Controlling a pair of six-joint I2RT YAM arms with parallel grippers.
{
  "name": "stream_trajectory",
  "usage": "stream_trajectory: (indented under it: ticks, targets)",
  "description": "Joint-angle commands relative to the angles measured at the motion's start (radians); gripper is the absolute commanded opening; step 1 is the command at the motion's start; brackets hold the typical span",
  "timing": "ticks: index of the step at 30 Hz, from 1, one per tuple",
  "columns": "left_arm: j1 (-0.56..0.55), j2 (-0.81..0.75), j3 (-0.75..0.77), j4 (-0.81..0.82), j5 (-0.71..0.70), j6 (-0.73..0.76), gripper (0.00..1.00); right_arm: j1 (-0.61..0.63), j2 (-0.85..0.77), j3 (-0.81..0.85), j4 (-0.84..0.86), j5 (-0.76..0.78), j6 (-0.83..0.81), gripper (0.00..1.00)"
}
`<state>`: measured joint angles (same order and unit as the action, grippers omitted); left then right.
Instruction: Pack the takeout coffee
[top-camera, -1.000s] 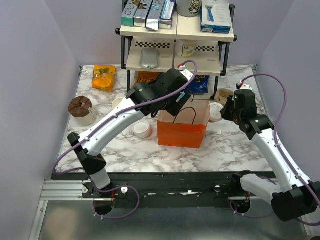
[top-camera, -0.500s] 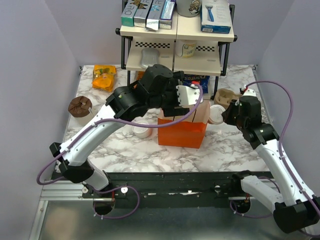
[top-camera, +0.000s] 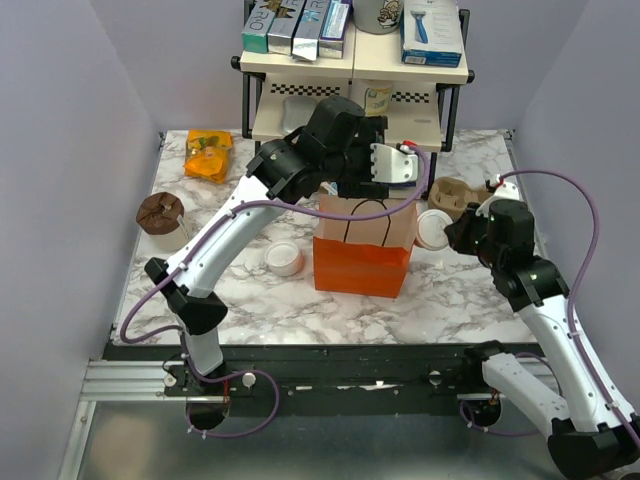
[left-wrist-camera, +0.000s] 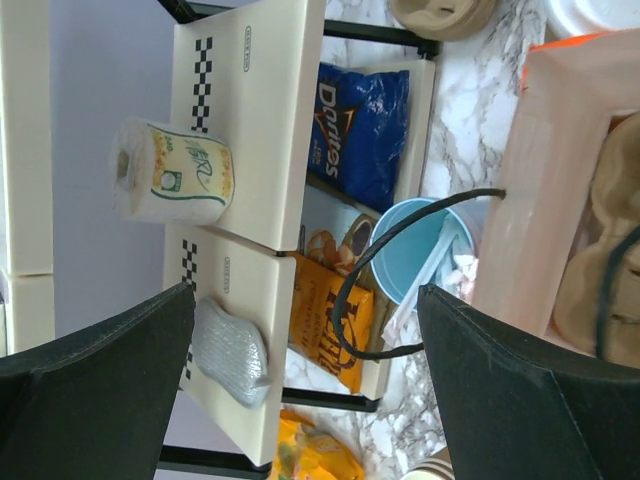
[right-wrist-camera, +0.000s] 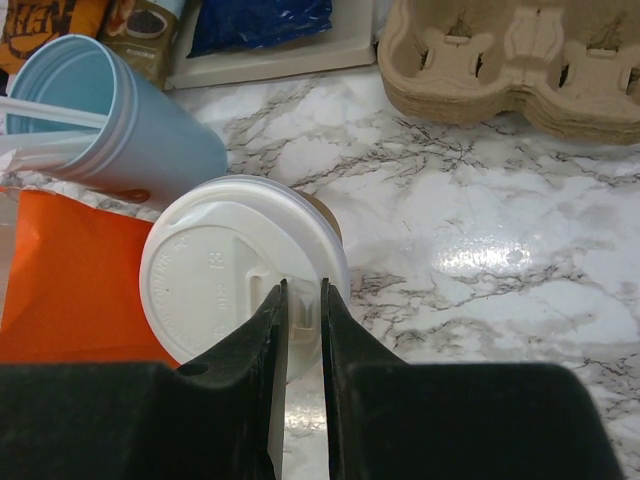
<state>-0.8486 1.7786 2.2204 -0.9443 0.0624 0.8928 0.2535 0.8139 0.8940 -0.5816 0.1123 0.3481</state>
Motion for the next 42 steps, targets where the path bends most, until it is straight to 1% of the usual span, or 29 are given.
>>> stream_trajectory:
  ticks: [1, 3, 8, 12, 14, 17, 18, 20, 21, 23, 24, 25, 26, 27, 28, 30, 33, 36, 38, 39, 41, 42]
  targets:
    - [0.002, 0.050, 0.061, -0.066, 0.086, 0.087, 0.99, -0.003, -0.030, -0.006, -0.020, -0.027, -0.015, 0.01]
    - [0.002, 0.074, 0.094, -0.138, 0.128, 0.115, 0.99, -0.003, -0.033, -0.010, -0.018, -0.019, -0.015, 0.01]
    - [0.006, 0.065, 0.052, -0.149, 0.201, 0.150, 0.99, -0.003, -0.033, -0.003, -0.030, 0.001, -0.017, 0.01]
    - [-0.007, 0.097, 0.083, -0.212, 0.264, 0.173, 0.96, -0.003, -0.045, -0.006, -0.035, 0.039, -0.014, 0.01]
    - [-0.013, 0.099, 0.075, -0.232, 0.275, 0.211, 0.98, -0.003, -0.044, -0.004, -0.035, 0.041, -0.011, 0.01]
    - [-0.023, 0.107, 0.048, -0.188, 0.246, 0.195, 0.98, -0.003, -0.041, -0.004, -0.040, 0.036, -0.009, 0.01]
    - [-0.027, 0.119, 0.053, -0.189, 0.241, 0.193, 0.91, -0.003, -0.041, -0.006, -0.040, 0.036, -0.009, 0.01]
    - [-0.032, 0.119, 0.045, -0.191, 0.237, 0.196, 0.81, -0.002, -0.039, -0.007, -0.038, 0.047, -0.008, 0.01]
    - [-0.032, 0.116, 0.035, -0.191, 0.237, 0.196, 0.67, -0.003, -0.036, -0.007, -0.037, 0.046, -0.009, 0.01]
    - [-0.032, 0.113, 0.033, -0.194, 0.232, 0.195, 0.50, -0.003, -0.033, -0.006, -0.034, 0.046, -0.009, 0.01]
    - [-0.032, 0.108, 0.035, -0.189, 0.229, 0.181, 0.32, -0.003, -0.032, -0.004, -0.032, 0.046, -0.009, 0.01]
    - [-0.032, 0.104, 0.035, -0.192, 0.228, 0.178, 0.27, -0.003, -0.030, -0.004, -0.032, 0.046, -0.009, 0.01]
    - [-0.032, 0.101, 0.033, -0.188, 0.220, 0.172, 0.17, -0.003, -0.028, -0.004, -0.032, 0.046, -0.009, 0.01]
    - [-0.032, 0.093, 0.035, -0.183, 0.220, 0.161, 0.02, -0.003, -0.030, -0.004, -0.031, 0.044, -0.009, 0.01]
    - [-0.032, 0.087, 0.033, -0.177, 0.217, 0.138, 0.00, -0.003, -0.030, -0.006, -0.030, 0.046, -0.009, 0.01]
    - [-0.032, 0.079, 0.045, -0.168, 0.208, 0.112, 0.00, -0.005, -0.028, -0.006, -0.031, 0.044, -0.009, 0.01]
    - [-0.030, 0.076, 0.080, -0.139, 0.180, 0.005, 0.00, -0.005, -0.030, -0.007, -0.030, 0.043, -0.009, 0.01]
    - [-0.023, 0.078, 0.119, -0.096, 0.114, -0.170, 0.00, -0.003, -0.032, -0.007, -0.034, 0.035, -0.009, 0.01]
    - [-0.021, 0.073, 0.128, -0.059, 0.083, -0.244, 0.00, -0.003, -0.032, -0.007, -0.032, 0.021, -0.009, 0.01]
    - [-0.020, 0.064, 0.131, -0.047, 0.071, -0.317, 0.00, -0.003, -0.032, -0.007, -0.027, 0.017, -0.009, 0.01]
    - [-0.017, 0.056, 0.142, -0.025, 0.040, -0.389, 0.00, -0.003, -0.033, -0.010, -0.026, 0.004, -0.009, 0.01]
    - [-0.014, 0.044, 0.145, -0.011, 0.033, -0.478, 0.00, -0.003, -0.033, -0.010, -0.024, 0.003, -0.008, 0.01]
